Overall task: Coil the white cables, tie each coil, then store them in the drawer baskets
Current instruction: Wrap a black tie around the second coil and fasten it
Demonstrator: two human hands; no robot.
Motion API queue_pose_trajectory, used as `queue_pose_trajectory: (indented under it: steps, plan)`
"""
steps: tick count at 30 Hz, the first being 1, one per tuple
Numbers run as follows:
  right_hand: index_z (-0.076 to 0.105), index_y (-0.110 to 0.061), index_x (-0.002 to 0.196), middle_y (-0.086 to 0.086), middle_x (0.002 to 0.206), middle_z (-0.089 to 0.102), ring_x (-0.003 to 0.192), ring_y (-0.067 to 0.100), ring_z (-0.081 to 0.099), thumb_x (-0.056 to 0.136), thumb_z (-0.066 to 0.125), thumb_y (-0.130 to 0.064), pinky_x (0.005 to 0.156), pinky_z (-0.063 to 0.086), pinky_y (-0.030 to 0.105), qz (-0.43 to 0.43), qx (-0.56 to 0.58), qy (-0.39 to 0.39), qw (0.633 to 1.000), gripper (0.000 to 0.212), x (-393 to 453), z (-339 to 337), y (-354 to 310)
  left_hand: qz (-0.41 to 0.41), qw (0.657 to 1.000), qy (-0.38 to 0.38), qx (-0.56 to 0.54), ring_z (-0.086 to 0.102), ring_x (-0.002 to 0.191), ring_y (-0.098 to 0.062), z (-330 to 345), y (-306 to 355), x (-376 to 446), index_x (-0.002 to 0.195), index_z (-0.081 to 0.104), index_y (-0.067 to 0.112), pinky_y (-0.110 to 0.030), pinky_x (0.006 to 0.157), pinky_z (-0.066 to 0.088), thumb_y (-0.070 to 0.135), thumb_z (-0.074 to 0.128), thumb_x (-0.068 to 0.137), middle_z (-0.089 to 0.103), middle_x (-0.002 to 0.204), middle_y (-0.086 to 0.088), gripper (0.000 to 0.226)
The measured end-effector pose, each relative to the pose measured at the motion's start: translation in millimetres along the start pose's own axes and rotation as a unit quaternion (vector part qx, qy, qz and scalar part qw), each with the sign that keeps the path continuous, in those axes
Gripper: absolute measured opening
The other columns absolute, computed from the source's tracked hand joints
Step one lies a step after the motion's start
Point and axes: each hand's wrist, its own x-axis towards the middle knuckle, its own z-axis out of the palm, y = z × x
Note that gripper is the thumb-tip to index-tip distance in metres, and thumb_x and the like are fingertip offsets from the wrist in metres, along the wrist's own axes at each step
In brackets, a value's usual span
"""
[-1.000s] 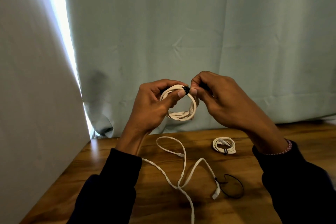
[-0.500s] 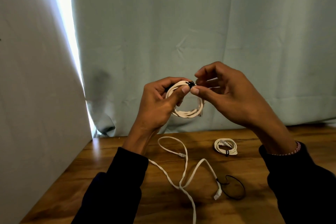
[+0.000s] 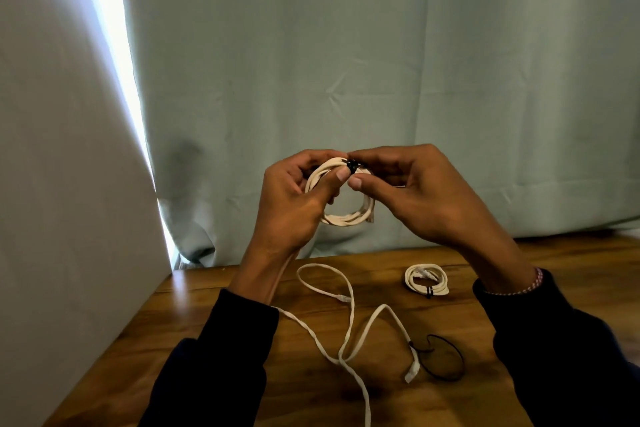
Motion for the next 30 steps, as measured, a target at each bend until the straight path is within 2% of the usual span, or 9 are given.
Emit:
queue_pose_trajectory:
  steps: [3,6,9,13,18,21,24,27,30]
  plan:
    - [0.070,-0.029,0.122,-0.011,0.111,0.074,0.098,0.000,0.069,0.090,0.071,-0.027,0.082,0.055,0.014,0.003,-0.006,0.017,1.000,0.032,0,3,2,-0.056,0.998,0.016,-0.012,0.070,0.069,-0.011,2,2,0,0.124,0.053,0.010,-0.022,0.066,0.055,0.016,0.076,0.085,0.075,0.094,-0.005,0.046]
    - [0.072,-0.030,0.119,-0.011,0.103,0.076,0.090,0.000,0.069,0.089,0.072,-0.028,0.076,0.054,0.010,0.011,-0.020,0.028,0.999,0.030,0,4,4,-0.043,0.999,0.015,0.023,0.073,0.082,-0.016,2,3,1,0.120,0.053,0.013,-0.024,0.072,0.059,0.019,0.078,0.084,0.074,0.098,-0.005,0.045]
    - [0.072,-0.026,0.119,-0.005,0.102,0.077,0.084,0.002,0.068,0.089,0.073,-0.023,0.071,0.052,0.007,0.003,-0.084,0.029,0.996,0.031,0,4,4,0.016,0.992,0.035,0.124,0.066,0.096,-0.010,1,3,-1,0.113,0.065,0.018,-0.015,0.075,0.056,0.022,0.081,0.082,0.067,0.107,0.000,0.035]
    - [0.071,-0.023,0.121,0.003,0.094,0.078,0.079,0.011,0.070,0.092,0.070,-0.023,0.073,0.058,0.020,0.007,-0.108,0.031,0.994,0.030,-2,5,0,0.127,0.965,0.058,0.223,0.067,0.089,-0.007,4,5,-3,0.103,0.078,0.016,-0.017,0.077,0.057,0.021,0.078,0.086,0.071,0.101,-0.001,0.018]
    - [0.072,-0.023,0.120,-0.003,0.096,0.076,0.076,-0.001,0.064,0.090,0.072,-0.024,0.064,0.047,0.002,0.012,-0.112,0.034,0.993,0.029,-1,9,-2,0.184,0.930,0.067,0.311,0.066,0.082,-0.011,2,8,-2,0.097,0.080,0.012,-0.027,0.072,0.060,0.015,0.079,0.085,0.070,0.093,-0.004,0.012]
    - [0.072,-0.021,0.120,-0.003,0.104,0.076,0.075,-0.002,0.060,0.089,0.073,-0.025,0.066,0.043,0.002,0.012,-0.119,0.038,0.992,0.031,-2,11,-4,0.154,0.939,0.069,0.300,0.067,0.081,-0.010,4,13,-3,0.093,0.079,0.014,-0.024,0.072,0.060,0.015,0.080,0.084,0.070,0.092,-0.001,0.009]
    - [0.072,-0.021,0.120,-0.002,0.107,0.076,0.078,-0.004,0.058,0.089,0.074,-0.026,0.068,0.043,0.001,0.002,-0.128,0.044,0.991,0.032,-2,13,-4,0.076,0.958,0.068,0.269,0.067,0.082,-0.004,5,20,-4,0.091,0.078,0.017,-0.011,0.071,0.054,0.019,0.079,0.083,0.071,0.093,0.003,0.007]
    - [0.073,-0.021,0.119,-0.003,0.107,0.076,0.081,-0.002,0.062,0.089,0.074,-0.026,0.073,0.049,0.005,-0.005,-0.124,0.054,0.991,0.031,-2,16,-3,0.035,0.967,0.058,0.247,0.064,0.083,0.002,2,25,-4,0.089,0.078,0.018,-0.002,0.068,0.047,0.019,0.077,0.086,0.070,0.094,0.006,0.003]
    - [0.067,-0.018,0.127,-0.001,0.111,0.075,0.092,0.005,0.069,0.087,0.076,-0.028,0.079,0.054,0.012,0.004,-0.099,0.079,0.992,0.043,-2,22,-1,0.012,0.967,0.075,0.242,0.062,0.092,-0.004,5,26,-5,0.086,0.073,0.021,-0.001,0.070,0.046,0.018,0.074,0.089,0.065,0.104,0.006,0.005]
